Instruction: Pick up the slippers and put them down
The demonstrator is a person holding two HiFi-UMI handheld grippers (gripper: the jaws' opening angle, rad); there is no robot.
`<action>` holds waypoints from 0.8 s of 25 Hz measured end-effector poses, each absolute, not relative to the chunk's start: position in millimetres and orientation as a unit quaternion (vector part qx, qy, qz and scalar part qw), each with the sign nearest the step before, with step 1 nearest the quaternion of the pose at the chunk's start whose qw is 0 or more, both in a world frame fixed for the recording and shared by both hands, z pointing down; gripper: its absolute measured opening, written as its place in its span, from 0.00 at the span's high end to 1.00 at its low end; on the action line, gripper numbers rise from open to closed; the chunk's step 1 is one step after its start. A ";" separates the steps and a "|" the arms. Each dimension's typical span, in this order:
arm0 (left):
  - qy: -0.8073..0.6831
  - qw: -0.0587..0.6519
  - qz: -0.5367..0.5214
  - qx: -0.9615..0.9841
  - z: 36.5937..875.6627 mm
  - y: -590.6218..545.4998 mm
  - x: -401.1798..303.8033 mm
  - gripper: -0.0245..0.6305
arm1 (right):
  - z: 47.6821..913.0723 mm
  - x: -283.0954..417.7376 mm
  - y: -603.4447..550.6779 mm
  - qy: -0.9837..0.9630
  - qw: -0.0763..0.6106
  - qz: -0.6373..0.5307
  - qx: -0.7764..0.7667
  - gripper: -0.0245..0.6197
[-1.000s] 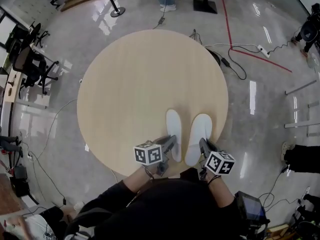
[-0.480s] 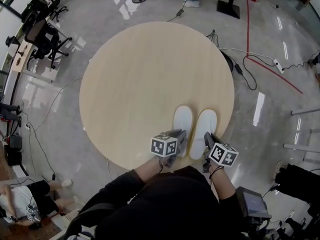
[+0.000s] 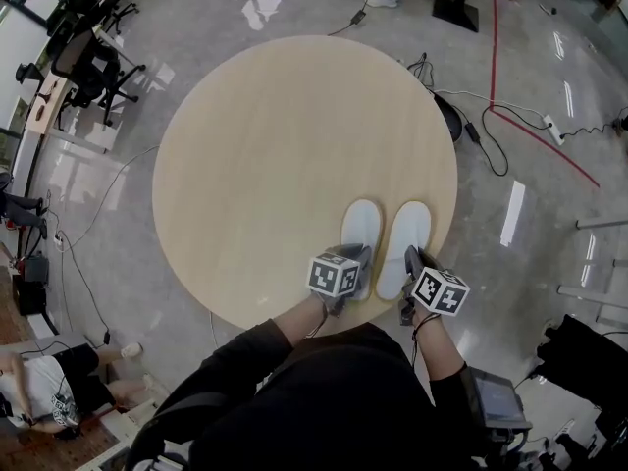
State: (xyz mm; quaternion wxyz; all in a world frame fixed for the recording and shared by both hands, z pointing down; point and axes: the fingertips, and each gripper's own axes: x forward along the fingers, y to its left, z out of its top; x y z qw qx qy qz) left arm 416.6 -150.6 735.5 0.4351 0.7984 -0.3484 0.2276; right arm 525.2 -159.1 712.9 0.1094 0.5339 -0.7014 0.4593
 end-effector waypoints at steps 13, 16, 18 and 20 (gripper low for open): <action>-0.356 0.416 0.254 0.797 736.9 -165.6 445.4 0.91 | 725.8 537.1 -175.6 -0.710 0.108 0.457 0.525 0.85; -0.371 0.415 0.245 0.793 733.1 -170.6 447.4 0.71 | 725.0 540.8 -177.7 -0.710 0.110 0.454 0.526 0.68; -0.382 0.411 0.238 0.793 726.6 -172.9 448.1 0.65 | 721.3 543.0 -177.6 -0.713 0.115 0.444 0.530 0.62; -0.392 0.403 0.226 0.795 715.9 -174.9 447.3 0.62 | 711.0 542.9 -179.0 -0.720 0.115 0.427 0.534 0.59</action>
